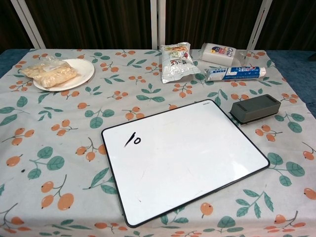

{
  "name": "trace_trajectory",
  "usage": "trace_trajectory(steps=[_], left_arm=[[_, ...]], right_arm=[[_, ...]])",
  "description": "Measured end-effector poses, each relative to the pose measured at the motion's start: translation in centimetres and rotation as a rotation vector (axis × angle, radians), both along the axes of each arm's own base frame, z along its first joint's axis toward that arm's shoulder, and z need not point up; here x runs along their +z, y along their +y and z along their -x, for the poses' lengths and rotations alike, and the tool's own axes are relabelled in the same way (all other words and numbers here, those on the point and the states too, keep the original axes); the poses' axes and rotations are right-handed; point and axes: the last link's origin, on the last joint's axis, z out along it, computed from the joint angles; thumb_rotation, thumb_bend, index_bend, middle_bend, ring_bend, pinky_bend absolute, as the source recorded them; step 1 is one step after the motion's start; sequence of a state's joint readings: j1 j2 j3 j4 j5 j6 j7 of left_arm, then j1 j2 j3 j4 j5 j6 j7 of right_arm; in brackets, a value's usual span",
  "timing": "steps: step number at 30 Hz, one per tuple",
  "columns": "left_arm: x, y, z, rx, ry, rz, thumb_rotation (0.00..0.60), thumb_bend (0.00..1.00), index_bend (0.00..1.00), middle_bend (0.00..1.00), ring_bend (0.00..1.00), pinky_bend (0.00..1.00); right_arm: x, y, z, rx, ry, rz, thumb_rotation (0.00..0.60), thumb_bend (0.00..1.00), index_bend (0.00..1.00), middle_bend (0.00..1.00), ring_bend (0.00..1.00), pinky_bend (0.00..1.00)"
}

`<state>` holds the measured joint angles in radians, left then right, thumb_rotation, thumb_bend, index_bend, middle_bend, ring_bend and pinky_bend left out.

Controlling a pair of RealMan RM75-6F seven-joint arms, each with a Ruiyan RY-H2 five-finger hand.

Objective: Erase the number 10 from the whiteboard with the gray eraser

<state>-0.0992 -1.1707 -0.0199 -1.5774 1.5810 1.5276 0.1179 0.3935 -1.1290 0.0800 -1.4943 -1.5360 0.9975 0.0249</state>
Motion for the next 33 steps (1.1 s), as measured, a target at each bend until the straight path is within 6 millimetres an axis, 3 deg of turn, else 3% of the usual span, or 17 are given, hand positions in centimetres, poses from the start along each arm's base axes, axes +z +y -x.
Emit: trace_trajectory(steps=[5, 9, 20, 24, 28, 33], left_arm=[[-0.6, 0.1, 0.0, 0.001, -0.003, 0.011, 0.331, 0.03, 0.04, 0.03, 0.06, 0.17], [-0.9, 0.2, 0.0, 0.004, -0.006, 0.014, 0.328, 0.04, 0.04, 0.03, 0.06, 0.17], [-1.5, 0.3, 0.4, 0.024, -0.002, 0.038, 0.328, 0.04, 0.04, 0.03, 0.06, 0.17], [-1.3, 0.4, 0.5, 0.025, -0.003, 0.033, 0.328, 0.04, 0.04, 0.03, 0.06, 0.17], [-1.1, 0.4, 0.6, 0.026, -0.005, 0.026, 0.328, 0.03, 0.04, 0.03, 0.06, 0.17], [-1.0, 0.5, 0.6, 0.024, -0.006, 0.025, 0.33, 0.04, 0.04, 0.03, 0.06, 0.17]], right_arm=[[-1.8, -3.7, -1.9, 0.027, 0.061, -0.107, 0.6, 0.24, 0.0, 0.0, 0.0, 0.0], [-3.4, -4.7, -2.5, 0.047, 0.08, -0.117, 0.6, 0.24, 0.0, 0.0, 0.0, 0.0], [-6.8, -6.0, -3.4, 0.051, 0.082, -0.153, 0.6, 0.24, 0.0, 0.0, 0.0, 0.0], [-7.7, -6.2, -3.9, 0.06, 0.077, -0.162, 0.6, 0.24, 0.01, 0.06, 0.0, 0.02], [-8.6, -6.4, -4.3, 0.073, 0.067, -0.162, 0.6, 0.26, 0.1, 0.15, 0.02, 0.08], [-9.4, -6.6, -4.5, 0.077, 0.071, -0.174, 0.6, 0.26, 0.17, 0.17, 0.05, 0.1]])
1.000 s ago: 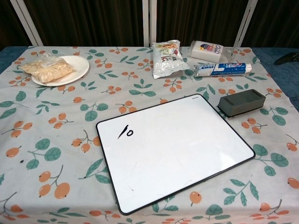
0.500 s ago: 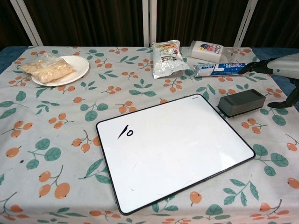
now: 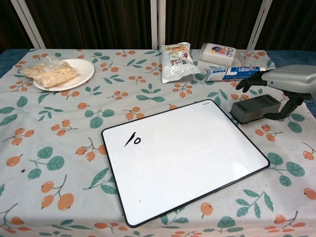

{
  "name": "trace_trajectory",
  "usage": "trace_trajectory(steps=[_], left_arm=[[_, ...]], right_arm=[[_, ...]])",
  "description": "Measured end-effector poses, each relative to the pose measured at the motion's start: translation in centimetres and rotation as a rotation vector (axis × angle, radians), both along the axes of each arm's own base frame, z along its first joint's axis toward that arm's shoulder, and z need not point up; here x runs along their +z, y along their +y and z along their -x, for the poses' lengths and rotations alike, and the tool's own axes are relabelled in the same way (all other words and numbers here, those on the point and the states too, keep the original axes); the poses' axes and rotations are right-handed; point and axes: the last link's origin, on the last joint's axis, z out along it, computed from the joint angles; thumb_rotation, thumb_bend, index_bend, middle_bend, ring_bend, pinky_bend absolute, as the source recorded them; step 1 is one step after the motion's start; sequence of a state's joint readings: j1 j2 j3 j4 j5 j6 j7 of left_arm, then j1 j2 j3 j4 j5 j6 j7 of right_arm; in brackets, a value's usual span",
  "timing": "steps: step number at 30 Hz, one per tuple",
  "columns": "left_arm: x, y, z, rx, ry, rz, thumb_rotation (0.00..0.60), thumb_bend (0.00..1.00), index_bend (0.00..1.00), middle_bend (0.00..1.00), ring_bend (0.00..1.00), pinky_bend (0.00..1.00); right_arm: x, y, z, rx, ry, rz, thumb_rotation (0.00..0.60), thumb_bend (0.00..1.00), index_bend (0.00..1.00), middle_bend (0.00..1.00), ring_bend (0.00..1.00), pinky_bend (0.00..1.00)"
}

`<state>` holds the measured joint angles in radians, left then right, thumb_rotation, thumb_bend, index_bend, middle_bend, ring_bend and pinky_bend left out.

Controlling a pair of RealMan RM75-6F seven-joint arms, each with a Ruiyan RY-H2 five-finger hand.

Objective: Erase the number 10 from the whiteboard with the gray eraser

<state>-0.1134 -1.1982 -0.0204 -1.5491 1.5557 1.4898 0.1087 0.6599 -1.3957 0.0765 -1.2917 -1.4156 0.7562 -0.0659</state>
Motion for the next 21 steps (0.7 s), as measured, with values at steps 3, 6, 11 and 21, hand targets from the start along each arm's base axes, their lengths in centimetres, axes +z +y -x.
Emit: trace_trajectory(steps=[3, 6, 11, 21], left_arm=[[0.04, 0.04, 0.04, 0.003, 0.0, 0.0, 0.33, 0.04, 0.04, 0.03, 0.06, 0.17], [0.1, 0.03, 0.14, 0.007, 0.0, 0.001, 0.328, 0.04, 0.04, 0.03, 0.06, 0.17], [0.16, 0.02, 0.27, 0.012, -0.001, 0.0, 0.327, 0.04, 0.04, 0.03, 0.06, 0.17], [0.25, 0.02, 0.29, 0.006, -0.003, -0.007, 0.328, 0.03, 0.04, 0.03, 0.06, 0.17]], right_arm=[[-0.36, -0.12, -0.07, -0.002, 0.004, -0.006, 0.6, 0.26, 0.19, 0.17, 0.06, 0.1], [-0.53, -0.16, -0.17, 0.001, 0.002, -0.003, 0.6, 0.26, 0.23, 0.2, 0.09, 0.12], [-0.7, -0.16, -0.18, 0.001, -0.003, 0.003, 0.6, 0.28, 0.27, 0.23, 0.12, 0.18], [-1.03, 0.0, -0.1, -0.014, 0.003, -0.009, 0.6, 0.35, 0.32, 0.3, 0.22, 0.29]])
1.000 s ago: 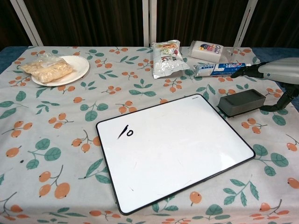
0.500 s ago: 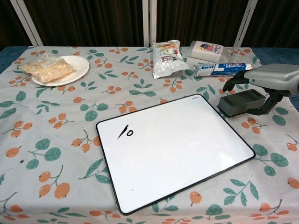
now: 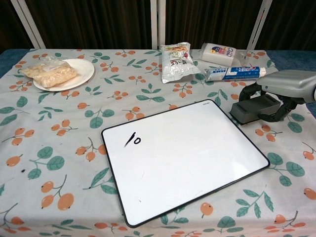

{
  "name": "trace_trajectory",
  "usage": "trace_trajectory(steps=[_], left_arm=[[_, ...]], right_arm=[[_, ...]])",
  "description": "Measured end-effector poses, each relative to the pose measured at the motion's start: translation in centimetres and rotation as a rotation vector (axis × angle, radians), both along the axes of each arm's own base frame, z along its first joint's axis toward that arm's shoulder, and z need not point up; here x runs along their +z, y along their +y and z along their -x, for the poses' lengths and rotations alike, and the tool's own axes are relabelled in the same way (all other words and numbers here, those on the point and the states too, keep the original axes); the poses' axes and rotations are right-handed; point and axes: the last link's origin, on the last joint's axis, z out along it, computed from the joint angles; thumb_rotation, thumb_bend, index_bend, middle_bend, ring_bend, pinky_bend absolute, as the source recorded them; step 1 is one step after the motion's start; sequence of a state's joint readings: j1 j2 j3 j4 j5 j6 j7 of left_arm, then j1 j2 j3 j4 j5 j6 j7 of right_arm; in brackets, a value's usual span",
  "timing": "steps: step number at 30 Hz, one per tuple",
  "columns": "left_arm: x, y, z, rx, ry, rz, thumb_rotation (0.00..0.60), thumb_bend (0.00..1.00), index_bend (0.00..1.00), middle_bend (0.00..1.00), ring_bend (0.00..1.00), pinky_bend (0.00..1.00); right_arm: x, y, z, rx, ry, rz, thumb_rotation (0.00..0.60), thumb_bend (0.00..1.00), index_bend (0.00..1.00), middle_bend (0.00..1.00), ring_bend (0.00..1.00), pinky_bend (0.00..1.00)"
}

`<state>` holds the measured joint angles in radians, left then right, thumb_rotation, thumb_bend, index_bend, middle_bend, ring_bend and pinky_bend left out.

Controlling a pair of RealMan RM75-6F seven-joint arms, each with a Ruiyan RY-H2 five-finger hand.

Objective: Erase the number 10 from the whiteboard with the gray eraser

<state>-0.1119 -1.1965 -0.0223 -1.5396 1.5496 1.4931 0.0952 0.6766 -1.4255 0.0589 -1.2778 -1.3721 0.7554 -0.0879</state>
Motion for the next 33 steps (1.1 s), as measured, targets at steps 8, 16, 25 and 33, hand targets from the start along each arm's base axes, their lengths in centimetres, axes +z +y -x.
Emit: trace_trajectory(steps=[8, 16, 25, 33], left_arm=[[0.0, 0.0, 0.1, 0.008, -0.001, 0.002, 0.33, 0.03, 0.04, 0.03, 0.06, 0.17], [0.2, 0.0, 0.2, 0.014, 0.0, 0.005, 0.328, 0.04, 0.04, 0.03, 0.06, 0.17], [0.6, 0.1, 0.2, 0.018, -0.002, -0.003, 0.329, 0.03, 0.04, 0.03, 0.06, 0.17], [0.6, 0.1, 0.2, 0.003, -0.002, -0.013, 0.35, 0.04, 0.04, 0.03, 0.06, 0.17]], right_arm=[[0.0, 0.2, 0.0, 0.012, -0.002, 0.007, 0.6, 0.37, 0.43, 0.4, 0.32, 0.4], [0.3, 0.2, -0.2, 0.025, -0.036, 0.023, 0.6, 0.38, 0.54, 0.47, 0.39, 0.47], [1.2, 0.9, -3.7, 0.105, -0.147, 0.01, 0.6, 0.38, 0.56, 0.48, 0.41, 0.49], [-1.5, 3.2, -9.5, 0.254, -0.196, -0.082, 0.6, 0.39, 0.57, 0.49, 0.41, 0.49]])
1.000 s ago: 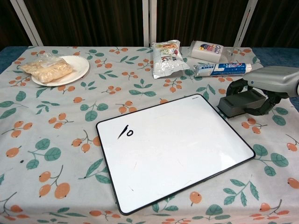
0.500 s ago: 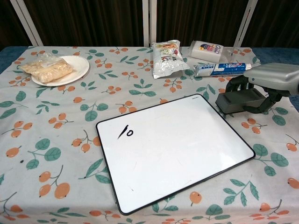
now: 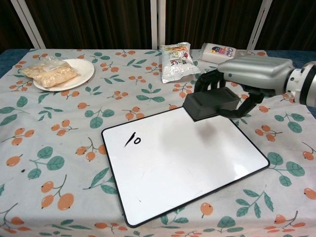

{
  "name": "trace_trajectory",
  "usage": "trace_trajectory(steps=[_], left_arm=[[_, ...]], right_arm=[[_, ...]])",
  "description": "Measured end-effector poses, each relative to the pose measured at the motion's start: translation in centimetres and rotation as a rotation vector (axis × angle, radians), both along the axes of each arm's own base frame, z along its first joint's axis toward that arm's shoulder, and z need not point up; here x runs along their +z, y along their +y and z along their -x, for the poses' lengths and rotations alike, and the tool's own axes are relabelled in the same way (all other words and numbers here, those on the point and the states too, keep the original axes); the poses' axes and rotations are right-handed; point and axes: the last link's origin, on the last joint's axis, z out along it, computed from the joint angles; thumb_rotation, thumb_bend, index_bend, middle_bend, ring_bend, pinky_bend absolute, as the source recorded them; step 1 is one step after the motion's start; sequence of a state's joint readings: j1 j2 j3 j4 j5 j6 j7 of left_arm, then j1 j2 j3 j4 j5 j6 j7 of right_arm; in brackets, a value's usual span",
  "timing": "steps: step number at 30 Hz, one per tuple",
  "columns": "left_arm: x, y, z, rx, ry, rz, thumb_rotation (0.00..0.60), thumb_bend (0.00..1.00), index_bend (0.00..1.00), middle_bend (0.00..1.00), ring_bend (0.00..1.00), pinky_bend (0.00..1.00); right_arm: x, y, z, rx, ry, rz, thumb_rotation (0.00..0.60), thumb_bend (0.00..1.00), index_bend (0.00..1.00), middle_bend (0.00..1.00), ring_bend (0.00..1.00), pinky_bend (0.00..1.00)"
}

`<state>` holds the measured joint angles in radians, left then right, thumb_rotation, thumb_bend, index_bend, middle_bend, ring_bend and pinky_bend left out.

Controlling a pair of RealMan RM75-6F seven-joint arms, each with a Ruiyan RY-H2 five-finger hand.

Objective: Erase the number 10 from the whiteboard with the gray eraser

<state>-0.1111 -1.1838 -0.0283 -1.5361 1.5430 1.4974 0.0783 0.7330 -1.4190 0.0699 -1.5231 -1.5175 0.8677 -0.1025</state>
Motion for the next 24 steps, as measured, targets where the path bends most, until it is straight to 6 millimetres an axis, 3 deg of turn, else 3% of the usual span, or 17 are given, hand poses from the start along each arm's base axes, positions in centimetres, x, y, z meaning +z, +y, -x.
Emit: trace_trajectory(steps=[10, 14, 24], left_arm=[[0.4, 0.1, 1.0, 0.004, 0.046, 0.002, 0.345, 0.04, 0.04, 0.03, 0.06, 0.17], [0.7, -0.1, 1.5, 0.02, 0.036, -0.006, 0.346, 0.04, 0.04, 0.03, 0.06, 0.17], [1.3, -0.5, 2.3, 0.043, 0.022, -0.02, 0.344, 0.04, 0.04, 0.03, 0.06, 0.17]], right_arm=[[-7.7, 2.4, -6.1, 0.153, 0.027, -0.078, 0.6, 0.41, 0.57, 0.49, 0.41, 0.48], [-9.2, 2.2, -7.4, 0.176, 0.044, -0.076, 0.6, 0.4, 0.57, 0.49, 0.41, 0.48], [-11.0, 2.2, -8.3, 0.183, 0.091, -0.098, 0.6, 0.4, 0.57, 0.49, 0.41, 0.47]])
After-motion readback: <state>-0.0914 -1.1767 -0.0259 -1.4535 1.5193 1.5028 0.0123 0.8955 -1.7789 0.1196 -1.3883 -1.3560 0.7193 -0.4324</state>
